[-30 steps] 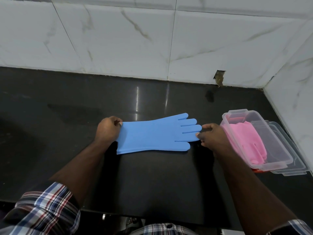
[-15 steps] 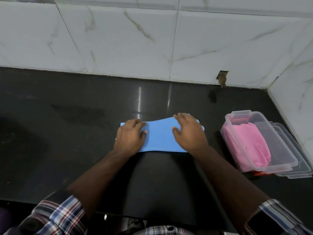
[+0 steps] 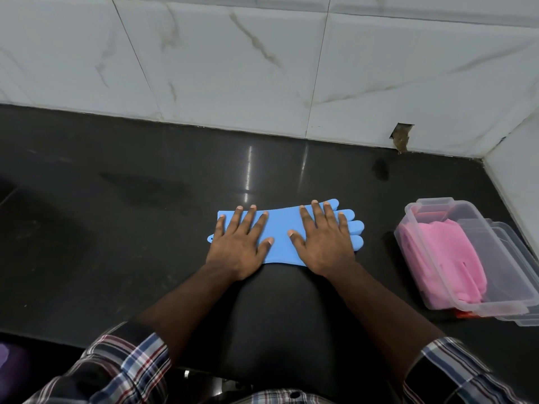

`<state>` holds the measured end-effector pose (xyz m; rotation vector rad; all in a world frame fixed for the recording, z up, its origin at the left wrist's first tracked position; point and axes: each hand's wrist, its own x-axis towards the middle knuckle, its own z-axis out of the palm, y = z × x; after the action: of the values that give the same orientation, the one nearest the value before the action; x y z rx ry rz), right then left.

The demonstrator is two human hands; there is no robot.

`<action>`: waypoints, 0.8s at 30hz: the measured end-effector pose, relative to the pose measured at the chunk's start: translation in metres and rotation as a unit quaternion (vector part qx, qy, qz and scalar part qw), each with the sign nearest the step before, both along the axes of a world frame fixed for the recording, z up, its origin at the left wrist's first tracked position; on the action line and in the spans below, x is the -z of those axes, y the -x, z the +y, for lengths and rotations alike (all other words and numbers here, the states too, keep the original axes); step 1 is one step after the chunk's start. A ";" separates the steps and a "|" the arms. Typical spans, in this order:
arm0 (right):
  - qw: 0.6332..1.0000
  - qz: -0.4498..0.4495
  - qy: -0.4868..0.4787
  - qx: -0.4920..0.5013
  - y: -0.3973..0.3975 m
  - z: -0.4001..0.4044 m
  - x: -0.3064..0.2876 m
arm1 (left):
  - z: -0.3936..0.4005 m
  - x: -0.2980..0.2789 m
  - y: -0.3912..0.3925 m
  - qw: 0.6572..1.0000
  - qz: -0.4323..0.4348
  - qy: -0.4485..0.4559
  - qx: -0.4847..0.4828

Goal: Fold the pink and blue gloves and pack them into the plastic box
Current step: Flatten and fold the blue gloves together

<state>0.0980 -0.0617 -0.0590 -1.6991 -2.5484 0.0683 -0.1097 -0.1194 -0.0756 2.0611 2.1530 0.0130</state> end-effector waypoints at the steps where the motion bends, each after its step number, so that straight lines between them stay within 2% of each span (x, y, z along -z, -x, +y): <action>1: 1.000 0.002 0.000 -0.001 0.000 0.000 0.000 | 0.000 -0.001 0.000 1.000 0.002 0.004 0.000; 5: 1.000 -0.017 0.012 0.000 0.001 -0.001 -0.004 | 0.002 -0.006 0.004 0.999 -0.029 0.027 0.013; 8: 0.999 -0.007 0.036 0.019 0.009 0.000 -0.016 | 0.005 -0.019 0.017 0.992 -0.125 -0.021 0.013; 9: 0.999 0.021 0.032 0.023 0.015 -0.001 -0.022 | 0.006 -0.024 0.024 0.987 -0.153 -0.057 0.003; 11: 0.989 0.145 0.034 0.017 0.035 -0.004 -0.031 | 0.009 -0.032 0.039 0.979 -0.164 -0.114 -0.038; 13: 0.950 0.295 0.099 0.014 0.059 -0.013 -0.037 | 0.014 -0.040 0.054 0.979 -0.150 -0.096 -0.103; 15: 0.914 0.374 0.157 0.018 0.082 -0.021 -0.040 | 0.020 -0.044 0.067 0.980 -0.144 -0.038 -0.129; 19: 0.907 0.379 0.184 0.007 0.109 -0.028 -0.032 | 0.029 -0.049 0.082 0.977 -0.176 -0.014 -0.120; 24: 0.934 0.310 0.172 -0.048 0.116 -0.035 -0.015 | 0.040 -0.054 0.093 0.973 -0.194 0.019 -0.122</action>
<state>-0.0185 -0.0966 -0.0444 -1.3369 -2.2014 0.9449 -0.2023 -0.0794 -0.0211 1.5970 2.1144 0.3687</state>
